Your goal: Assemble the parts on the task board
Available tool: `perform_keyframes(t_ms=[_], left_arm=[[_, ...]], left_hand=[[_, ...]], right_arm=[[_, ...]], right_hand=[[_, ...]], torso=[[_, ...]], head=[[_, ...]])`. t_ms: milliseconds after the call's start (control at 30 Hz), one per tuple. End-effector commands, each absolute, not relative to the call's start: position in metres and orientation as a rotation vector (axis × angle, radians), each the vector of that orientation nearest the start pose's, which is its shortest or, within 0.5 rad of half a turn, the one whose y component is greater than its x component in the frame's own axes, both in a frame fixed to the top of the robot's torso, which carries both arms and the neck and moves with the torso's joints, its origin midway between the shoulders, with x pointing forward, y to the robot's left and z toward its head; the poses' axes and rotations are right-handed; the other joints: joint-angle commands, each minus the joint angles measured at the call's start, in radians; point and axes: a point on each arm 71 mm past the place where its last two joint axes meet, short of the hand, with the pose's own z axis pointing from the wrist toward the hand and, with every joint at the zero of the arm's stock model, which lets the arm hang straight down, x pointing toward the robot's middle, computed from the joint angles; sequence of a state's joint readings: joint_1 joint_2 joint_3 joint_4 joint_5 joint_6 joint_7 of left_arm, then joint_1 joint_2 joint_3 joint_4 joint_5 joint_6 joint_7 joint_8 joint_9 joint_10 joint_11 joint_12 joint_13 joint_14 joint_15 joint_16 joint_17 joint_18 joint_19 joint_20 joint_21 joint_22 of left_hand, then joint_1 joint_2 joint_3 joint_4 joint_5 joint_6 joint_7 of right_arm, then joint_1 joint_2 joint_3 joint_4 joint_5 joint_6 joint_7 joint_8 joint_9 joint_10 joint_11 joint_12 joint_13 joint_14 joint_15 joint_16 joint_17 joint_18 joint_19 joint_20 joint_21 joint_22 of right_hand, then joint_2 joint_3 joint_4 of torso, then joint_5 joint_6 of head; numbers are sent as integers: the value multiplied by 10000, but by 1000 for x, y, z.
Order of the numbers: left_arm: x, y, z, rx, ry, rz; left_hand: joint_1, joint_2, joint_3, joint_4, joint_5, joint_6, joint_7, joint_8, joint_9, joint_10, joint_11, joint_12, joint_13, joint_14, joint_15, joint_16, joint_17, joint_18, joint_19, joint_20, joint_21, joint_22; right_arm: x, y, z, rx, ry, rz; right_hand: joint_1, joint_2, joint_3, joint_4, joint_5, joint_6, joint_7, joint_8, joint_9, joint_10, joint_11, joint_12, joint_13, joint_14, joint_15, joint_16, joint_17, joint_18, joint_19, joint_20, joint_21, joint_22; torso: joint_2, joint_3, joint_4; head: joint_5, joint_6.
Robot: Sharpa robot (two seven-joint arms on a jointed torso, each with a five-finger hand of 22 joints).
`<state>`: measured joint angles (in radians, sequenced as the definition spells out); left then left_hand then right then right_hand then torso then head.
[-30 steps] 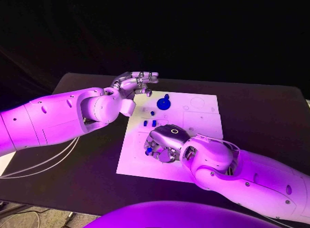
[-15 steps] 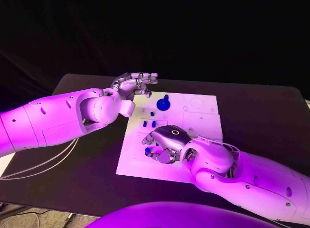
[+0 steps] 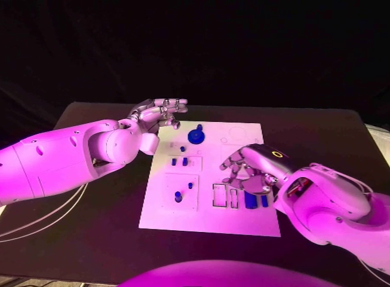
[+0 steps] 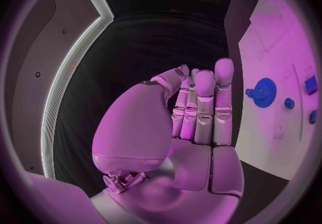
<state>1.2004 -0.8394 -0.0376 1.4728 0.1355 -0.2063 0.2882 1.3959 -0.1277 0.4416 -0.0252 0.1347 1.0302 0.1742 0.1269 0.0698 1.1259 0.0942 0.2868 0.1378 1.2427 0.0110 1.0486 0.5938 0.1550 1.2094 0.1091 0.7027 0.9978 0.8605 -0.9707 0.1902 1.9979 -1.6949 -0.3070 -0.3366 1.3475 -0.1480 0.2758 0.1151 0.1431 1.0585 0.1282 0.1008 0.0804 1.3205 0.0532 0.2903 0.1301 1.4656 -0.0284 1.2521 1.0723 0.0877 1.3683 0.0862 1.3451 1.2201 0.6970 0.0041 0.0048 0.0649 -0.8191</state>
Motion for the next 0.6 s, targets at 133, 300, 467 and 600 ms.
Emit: perform_keyframes(t_ms=[133, 300, 467, 600], left_arm=[[495, 219, -188, -13099, 15002, -16028], [494, 221, -188, -13097, 14996, -16002], [494, 221, -188, -13079, 15002, -16007], [494, 220, -188, -13074, 15006, -16009]], left_hand=[[75, 38, -54, 18, 0, -25, -4, 34, -14, -78, 2, 35, 10, -57, -2, -33, -9, 170, -76, 27, -54, -9], [75, 38, -54, 18, 0, -25, -4, 34, -14, -78, 2, 35, 10, -57, -2, -33, -9, 170, -76, 27, -54, -9], [75, 38, -54, 18, 0, -25, -4, 34, -14, -78, 2, 35, 10, -57, -2, -33, -9, 170, -76, 27, -54, -9], [75, 38, -54, 18, 0, -25, -4, 34, -14, -78, 2, 35, 10, -57, -2, -33, -9, 170, -76, 27, -54, -9]], right_arm=[[361, -194, -201, 1183, 18573, 5950], [354, -213, -214, 1628, 19064, 5015], [351, -215, -221, 1570, 19264, 4734], [352, -211, -225, 1458, 19366, 4723]], right_hand=[[-1116, -272, -1162, 998, 1024, 233, -266, 226, 51, 1102, -409, 2466, 2497, 512, -324, 708, 864, -258, 439, -326, 617, 842], [-1368, 153, -2275, 1706, 1648, 293, -367, 653, 256, 693, -443, 5942, 6626, 487, -320, 982, 1192, -284, 459, -358, 758, 1043], [-1376, 491, -2900, 1749, 1682, 263, -406, 968, 502, 387, -459, 6598, 7680, 496, -330, 1118, 1367, -304, 494, -359, 840, 1172], [-1370, 599, -3106, 1752, 1683, 228, -410, 1071, 601, 347, -466, 6729, 7954, 504, -331, 1170, 1437, -313, 513, -358, 870, 1221]], torso=[[-52, 10, -291], [-84, 11, -383], [-109, 8, -390], [-104, 0, -372]], head=[[-399, 134], [-513, 160], [-509, 128], [-525, 103]])
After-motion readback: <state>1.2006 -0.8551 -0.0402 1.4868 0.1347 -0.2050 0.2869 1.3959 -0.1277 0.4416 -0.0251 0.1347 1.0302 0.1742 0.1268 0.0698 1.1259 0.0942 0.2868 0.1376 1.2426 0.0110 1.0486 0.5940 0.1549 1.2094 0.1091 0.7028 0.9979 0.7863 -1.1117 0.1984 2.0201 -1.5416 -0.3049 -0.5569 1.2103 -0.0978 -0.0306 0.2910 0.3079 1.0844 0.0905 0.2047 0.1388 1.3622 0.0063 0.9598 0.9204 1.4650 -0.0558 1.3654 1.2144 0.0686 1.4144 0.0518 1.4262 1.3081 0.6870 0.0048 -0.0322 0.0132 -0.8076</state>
